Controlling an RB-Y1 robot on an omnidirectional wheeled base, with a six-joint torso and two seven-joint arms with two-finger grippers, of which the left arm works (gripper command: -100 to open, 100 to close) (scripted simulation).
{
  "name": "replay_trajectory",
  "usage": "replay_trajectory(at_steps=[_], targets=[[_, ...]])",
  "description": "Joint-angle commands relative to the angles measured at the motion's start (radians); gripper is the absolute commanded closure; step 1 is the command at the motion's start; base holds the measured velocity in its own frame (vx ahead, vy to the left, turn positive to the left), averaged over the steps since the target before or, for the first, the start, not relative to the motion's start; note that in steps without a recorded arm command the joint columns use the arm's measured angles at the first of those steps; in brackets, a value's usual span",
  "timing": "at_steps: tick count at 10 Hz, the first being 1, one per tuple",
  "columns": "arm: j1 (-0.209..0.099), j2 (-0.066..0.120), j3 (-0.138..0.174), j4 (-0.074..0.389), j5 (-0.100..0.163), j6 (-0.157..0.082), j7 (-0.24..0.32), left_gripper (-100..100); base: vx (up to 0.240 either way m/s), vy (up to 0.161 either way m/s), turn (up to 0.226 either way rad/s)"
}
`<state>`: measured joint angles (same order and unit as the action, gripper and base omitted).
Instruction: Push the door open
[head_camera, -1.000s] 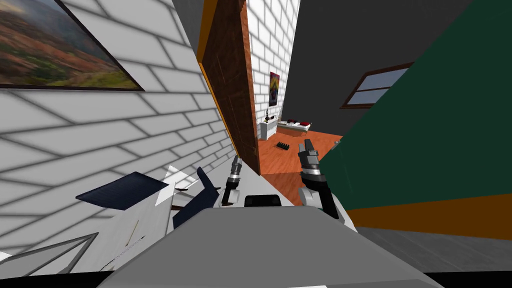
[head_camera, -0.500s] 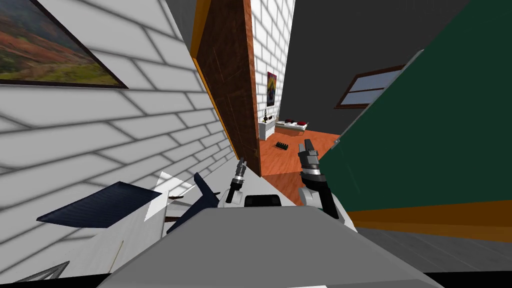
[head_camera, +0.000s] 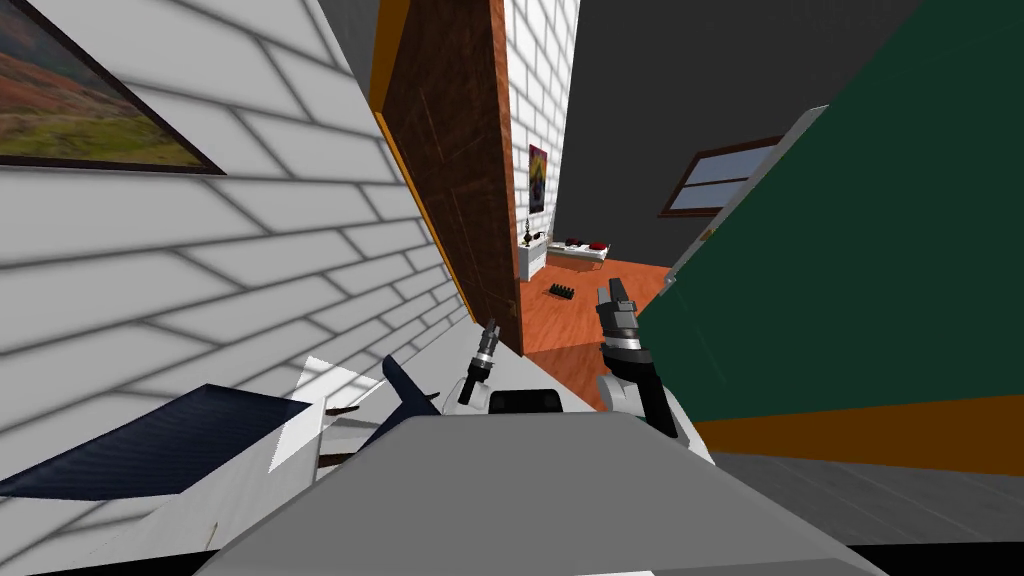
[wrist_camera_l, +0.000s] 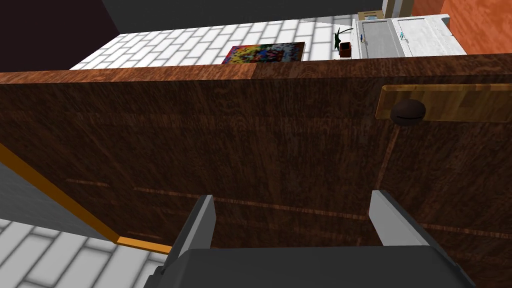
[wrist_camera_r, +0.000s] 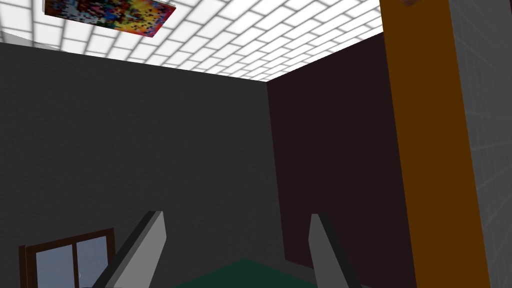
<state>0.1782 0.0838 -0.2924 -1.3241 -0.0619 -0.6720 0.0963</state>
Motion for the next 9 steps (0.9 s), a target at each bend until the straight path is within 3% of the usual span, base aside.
replay_trajectory(at_steps=[1,7,9], targets=[[-0.016,0.004,-0.022,0.041,0.003,-0.004,0.001,-100,0.066,0.117,-0.093],[-0.086,0.006,-0.093,0.210,0.015,-0.031,0.002,-100,0.075,0.108,-0.097],[-0.097,0.006,-0.104,0.237,0.017,-0.036,0.003,-100,0.045,0.090,-0.059]])
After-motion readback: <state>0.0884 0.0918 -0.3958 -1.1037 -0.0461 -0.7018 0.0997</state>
